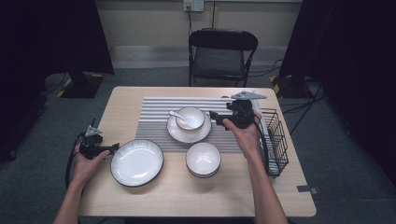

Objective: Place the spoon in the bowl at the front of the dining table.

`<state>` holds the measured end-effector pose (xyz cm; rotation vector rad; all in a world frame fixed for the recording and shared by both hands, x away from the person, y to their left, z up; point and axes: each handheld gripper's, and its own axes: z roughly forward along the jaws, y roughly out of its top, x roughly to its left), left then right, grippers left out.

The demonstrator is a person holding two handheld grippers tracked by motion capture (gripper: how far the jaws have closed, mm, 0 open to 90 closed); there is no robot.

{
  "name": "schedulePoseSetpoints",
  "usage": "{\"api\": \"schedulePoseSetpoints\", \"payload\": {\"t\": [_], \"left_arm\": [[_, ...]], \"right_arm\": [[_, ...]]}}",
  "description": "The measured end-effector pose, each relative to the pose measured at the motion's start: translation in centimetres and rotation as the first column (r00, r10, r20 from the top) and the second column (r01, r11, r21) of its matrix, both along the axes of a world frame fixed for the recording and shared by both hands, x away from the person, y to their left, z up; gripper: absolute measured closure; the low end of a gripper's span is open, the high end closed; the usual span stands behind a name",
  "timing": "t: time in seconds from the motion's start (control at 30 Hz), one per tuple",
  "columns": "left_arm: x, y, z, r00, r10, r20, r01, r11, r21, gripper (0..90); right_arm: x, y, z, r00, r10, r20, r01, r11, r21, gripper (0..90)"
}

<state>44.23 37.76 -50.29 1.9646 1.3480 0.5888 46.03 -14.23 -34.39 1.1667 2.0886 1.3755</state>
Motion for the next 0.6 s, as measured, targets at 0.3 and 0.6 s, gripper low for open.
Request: {"api": "schedulePoseSetpoints", "payload": {"t": [0.3, 0.6], "left_arm": [[0.0, 0.0, 0.0, 1.0000, 0.000, 0.000, 0.000, 1.0000, 0.001, 15.4], [0.1, 0.0, 0.0, 1.0000, -0.002, 0.000, 0.002, 1.0000, 0.002, 15.1]], "right_arm": [[-0.7, -1.8, 0.5, 0.9997, -0.023, 0.001, 0.023, 0.9997, -0.007, 20.1], [-0.4, -3.9, 0.5, 0.9977, -0.066, -0.011, 0.066, 0.9973, -0.031, 20.1]]}}
